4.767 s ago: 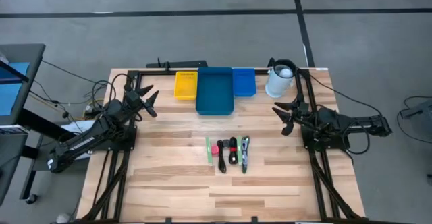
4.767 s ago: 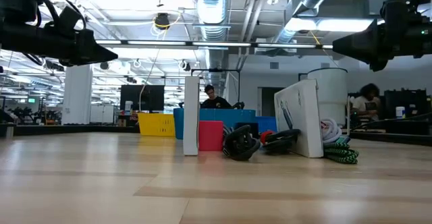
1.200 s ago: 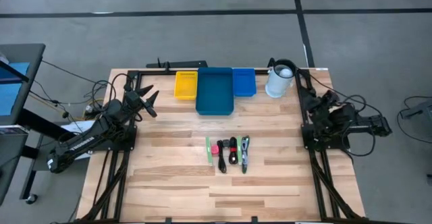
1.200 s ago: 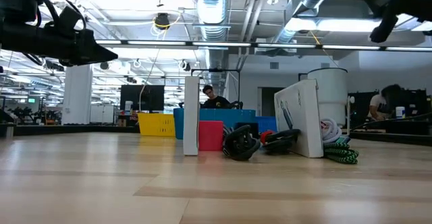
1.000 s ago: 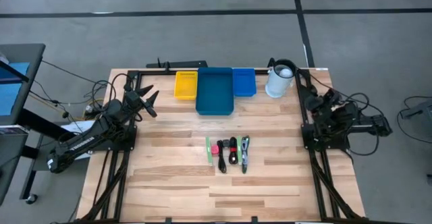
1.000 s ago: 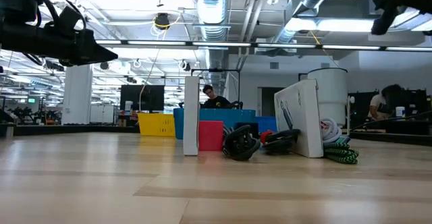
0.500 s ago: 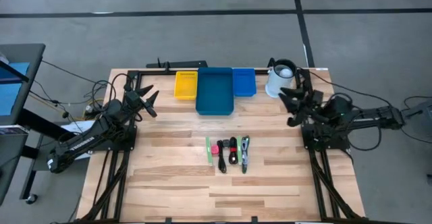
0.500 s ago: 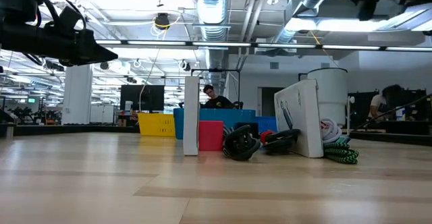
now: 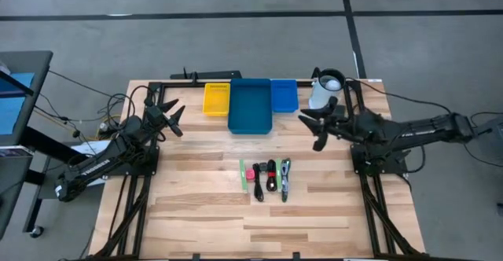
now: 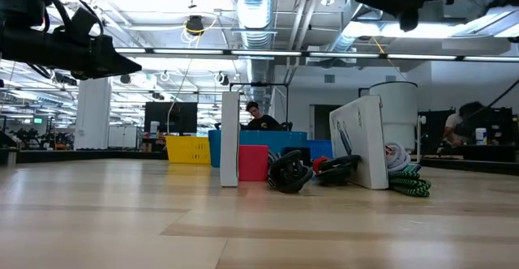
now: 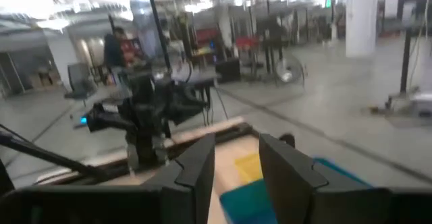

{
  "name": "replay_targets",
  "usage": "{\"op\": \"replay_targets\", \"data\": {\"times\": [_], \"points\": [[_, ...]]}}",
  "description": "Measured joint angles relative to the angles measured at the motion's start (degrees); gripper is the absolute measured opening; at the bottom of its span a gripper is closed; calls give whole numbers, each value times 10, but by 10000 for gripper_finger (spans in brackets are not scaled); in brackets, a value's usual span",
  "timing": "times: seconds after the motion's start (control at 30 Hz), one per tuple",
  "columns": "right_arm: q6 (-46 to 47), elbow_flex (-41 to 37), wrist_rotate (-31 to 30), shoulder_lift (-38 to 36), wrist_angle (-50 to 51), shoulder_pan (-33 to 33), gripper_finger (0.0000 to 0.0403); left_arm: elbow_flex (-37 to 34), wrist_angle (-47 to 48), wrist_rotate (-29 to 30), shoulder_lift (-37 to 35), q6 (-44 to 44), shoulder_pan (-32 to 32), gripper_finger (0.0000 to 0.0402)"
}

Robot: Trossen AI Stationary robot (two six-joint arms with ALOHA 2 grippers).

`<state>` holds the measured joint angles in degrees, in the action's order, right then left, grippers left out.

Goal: Pick and place items into bin
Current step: Put the right white card reader box into the blue bin

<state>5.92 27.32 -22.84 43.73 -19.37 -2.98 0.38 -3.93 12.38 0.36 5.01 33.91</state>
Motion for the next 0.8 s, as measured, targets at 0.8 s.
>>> {"op": "replay_targets", "data": {"times": [0.8], "points": [[333,285,29,173,511,0,250,0,0,0,0,2,0,166]]}}
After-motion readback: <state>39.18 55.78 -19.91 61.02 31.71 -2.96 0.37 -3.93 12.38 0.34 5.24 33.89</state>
